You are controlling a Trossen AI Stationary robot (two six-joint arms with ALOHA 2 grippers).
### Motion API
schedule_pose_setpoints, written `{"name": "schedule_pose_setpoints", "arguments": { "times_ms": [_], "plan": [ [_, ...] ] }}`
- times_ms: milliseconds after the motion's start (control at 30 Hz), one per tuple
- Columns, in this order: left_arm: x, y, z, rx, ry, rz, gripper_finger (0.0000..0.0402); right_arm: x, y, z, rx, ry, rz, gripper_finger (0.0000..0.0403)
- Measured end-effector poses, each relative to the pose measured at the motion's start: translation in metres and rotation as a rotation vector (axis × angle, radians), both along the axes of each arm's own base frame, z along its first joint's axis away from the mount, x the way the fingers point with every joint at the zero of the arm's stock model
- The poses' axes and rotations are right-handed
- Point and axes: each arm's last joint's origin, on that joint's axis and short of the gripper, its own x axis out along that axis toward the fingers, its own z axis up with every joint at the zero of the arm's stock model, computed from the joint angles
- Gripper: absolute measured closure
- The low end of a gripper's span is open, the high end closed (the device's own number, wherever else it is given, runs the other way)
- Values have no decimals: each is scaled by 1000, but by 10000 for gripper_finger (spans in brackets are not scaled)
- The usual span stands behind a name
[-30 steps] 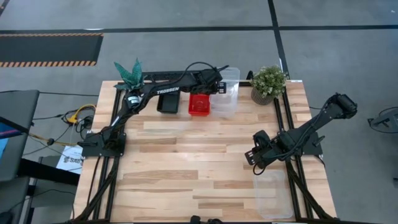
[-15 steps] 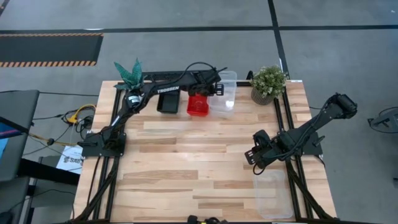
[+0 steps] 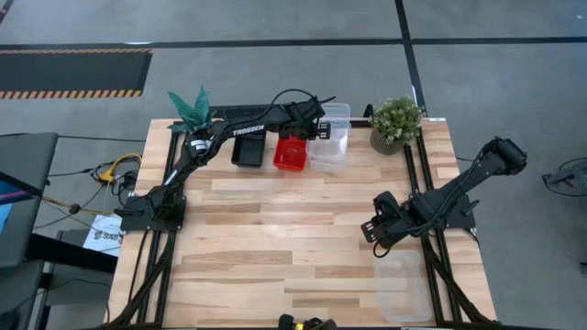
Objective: Stack baskets by color
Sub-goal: Stack the middle transparent bin on the top transparent bin
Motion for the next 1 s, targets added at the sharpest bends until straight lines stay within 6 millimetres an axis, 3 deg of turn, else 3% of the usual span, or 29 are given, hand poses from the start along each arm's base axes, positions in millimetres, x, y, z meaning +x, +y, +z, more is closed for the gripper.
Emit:
{"name": "schedule_pose_setpoints", "arguments": {
  "times_ms": [400, 667, 1000],
  "plan": [
    [-2, -5, -8, -121, 23, -49, 401, -1, 0, 0, -4, 7, -1, 281],
    [-2, 0, 17, -53, 15, -38, 401, -1, -1, 0, -7, 13, -1, 281],
    [-8, -6, 13, -142, 71, -76, 402, -1, -1, 0, -9, 15, -1, 281]
  ]
}}
